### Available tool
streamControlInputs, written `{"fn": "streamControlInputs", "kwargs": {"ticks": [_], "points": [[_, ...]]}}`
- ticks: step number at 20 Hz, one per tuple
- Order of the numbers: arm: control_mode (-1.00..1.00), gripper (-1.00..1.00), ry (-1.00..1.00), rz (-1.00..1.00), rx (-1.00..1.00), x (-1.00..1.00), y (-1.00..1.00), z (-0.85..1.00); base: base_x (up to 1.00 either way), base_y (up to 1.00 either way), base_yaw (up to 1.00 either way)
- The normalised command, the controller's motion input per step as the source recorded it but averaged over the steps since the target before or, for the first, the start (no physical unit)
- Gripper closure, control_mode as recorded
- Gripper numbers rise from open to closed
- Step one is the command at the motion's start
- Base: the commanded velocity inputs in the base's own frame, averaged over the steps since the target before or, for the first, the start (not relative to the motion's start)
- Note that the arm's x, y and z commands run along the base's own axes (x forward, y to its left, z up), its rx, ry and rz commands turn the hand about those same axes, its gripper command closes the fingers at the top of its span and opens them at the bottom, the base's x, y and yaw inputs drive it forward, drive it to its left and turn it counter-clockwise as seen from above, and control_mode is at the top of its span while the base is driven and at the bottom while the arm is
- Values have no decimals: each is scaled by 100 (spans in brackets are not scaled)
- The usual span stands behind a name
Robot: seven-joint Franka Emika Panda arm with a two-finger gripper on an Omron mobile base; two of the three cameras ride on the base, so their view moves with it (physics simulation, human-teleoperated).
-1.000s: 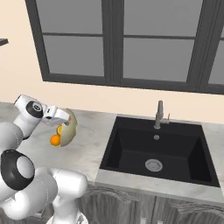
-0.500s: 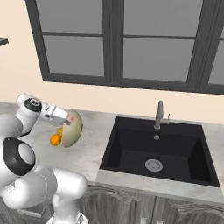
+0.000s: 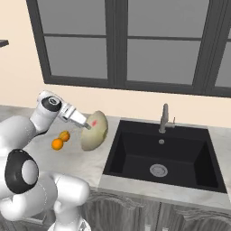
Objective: Dump the oranges from the bowl so the bowl can be washed. Place the bowl in the sink after clearing the leftovers.
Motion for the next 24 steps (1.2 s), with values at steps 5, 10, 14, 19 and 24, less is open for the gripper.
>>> {"fn": "streamControlInputs", "kwargs": {"ticks": [5,10,14,19,24], "points": [[-100,100,-12,-18,16,-24,-100,7,0,0,0],[-100,100,-2,-23,36,-5,-100,0,0,0,0],[-100,100,-5,-23,45,-4,-100,0,0,0,0],[-100,100,-15,-28,48,-17,-90,-36,0,0,0],[-100,100,-33,-38,41,-12,-18,-79,0,0,0]]}}
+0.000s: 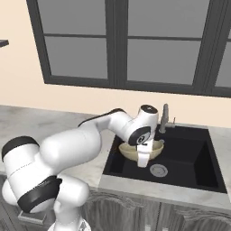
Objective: Dump the oranges from the bowl so the bowl can be washed. Place the bowl in the sink after clearing the leftovers.
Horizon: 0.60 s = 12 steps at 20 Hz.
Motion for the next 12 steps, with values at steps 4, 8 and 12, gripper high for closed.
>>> {"fn": "streamControlInputs", "kwargs": {"ticks": [4,8,12], "points": [[-100,100,-8,-10,13,1,-3,-16,0,0,0],[-100,100,0,0,-1,8,-11,-10,0,0,0],[-100,100,0,0,0,13,-4,-19,0,0,0]]}}
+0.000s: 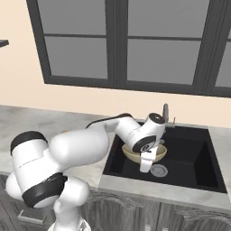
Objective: Dump the oranges from the bowl so the bowl can be washed. Place the bowl in the sink after clearing the leftovers.
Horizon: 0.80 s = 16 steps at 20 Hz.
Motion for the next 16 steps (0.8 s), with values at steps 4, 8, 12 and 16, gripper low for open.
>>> {"fn": "streamControlInputs", "kwargs": {"ticks": [4,8,12,16], "points": [[-100,100,0,0,0,8,0,-25,0,0,0],[-100,100,0,0,0,0,0,-48,0,0,0],[-100,100,0,0,0,4,0,-22,0,0,0],[-100,100,0,0,0,17,0,-1,0,0,0]]}}
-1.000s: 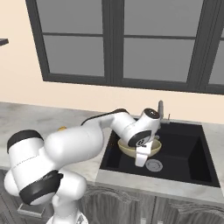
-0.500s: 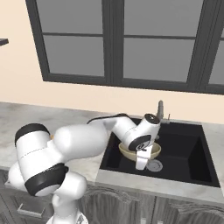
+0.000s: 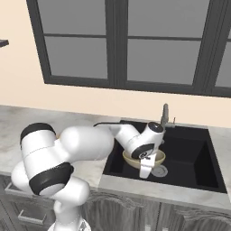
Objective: Dump the oranges from the bowl so the bowl can be washed. Place the bowl in the sink after clearing the leftovers.
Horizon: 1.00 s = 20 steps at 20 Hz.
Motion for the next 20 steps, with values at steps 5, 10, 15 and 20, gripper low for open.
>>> {"fn": "streamControlInputs", "kwargs": {"ticks": [5,10,15,20], "points": [[-100,100,0,0,0,10,0,-14,0,0,0],[-100,100,0,0,0,0,0,-37,0,0,0],[-100,100,0,0,0,5,0,-29,0,0,0],[-100,100,0,0,0,24,-4,-19,0,0,0]]}}
